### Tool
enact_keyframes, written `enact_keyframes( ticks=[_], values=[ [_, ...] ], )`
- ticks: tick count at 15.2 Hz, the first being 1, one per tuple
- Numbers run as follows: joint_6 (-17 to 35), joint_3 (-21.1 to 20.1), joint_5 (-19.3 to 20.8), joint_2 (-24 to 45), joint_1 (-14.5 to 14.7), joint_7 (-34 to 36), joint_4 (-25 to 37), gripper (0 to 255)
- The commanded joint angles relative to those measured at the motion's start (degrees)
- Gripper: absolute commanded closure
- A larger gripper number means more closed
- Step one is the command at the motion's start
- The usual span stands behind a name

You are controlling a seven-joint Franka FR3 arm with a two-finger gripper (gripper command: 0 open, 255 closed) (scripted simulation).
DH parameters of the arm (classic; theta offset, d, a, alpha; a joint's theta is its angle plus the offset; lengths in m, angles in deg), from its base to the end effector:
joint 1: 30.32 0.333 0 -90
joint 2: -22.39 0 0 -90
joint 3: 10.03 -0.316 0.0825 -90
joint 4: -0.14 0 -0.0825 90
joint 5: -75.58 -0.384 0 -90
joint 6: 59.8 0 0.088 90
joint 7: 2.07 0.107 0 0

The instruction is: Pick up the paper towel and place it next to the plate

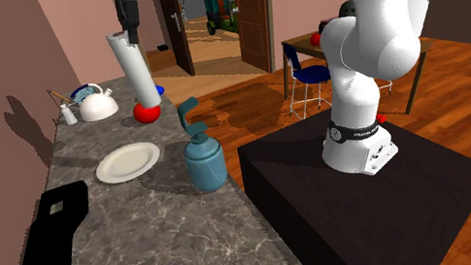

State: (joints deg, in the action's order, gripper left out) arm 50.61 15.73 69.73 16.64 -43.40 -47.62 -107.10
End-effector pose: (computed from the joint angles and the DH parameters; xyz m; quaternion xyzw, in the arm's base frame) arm 0.4265 -0.3458 0.5630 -0.9939 -0.0434 -0.1011 0.0038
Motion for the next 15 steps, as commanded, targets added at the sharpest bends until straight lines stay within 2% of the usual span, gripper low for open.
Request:
enact_keyframes(
  ticks=[1,15],
  values=[
    [0.13,0.96,-0.56,0.80,-0.64,-1.88,0.40,255],
    [10.58,1.20,-1.94,2.24,-0.68,-3.88,-8.91,255]
  ],
)
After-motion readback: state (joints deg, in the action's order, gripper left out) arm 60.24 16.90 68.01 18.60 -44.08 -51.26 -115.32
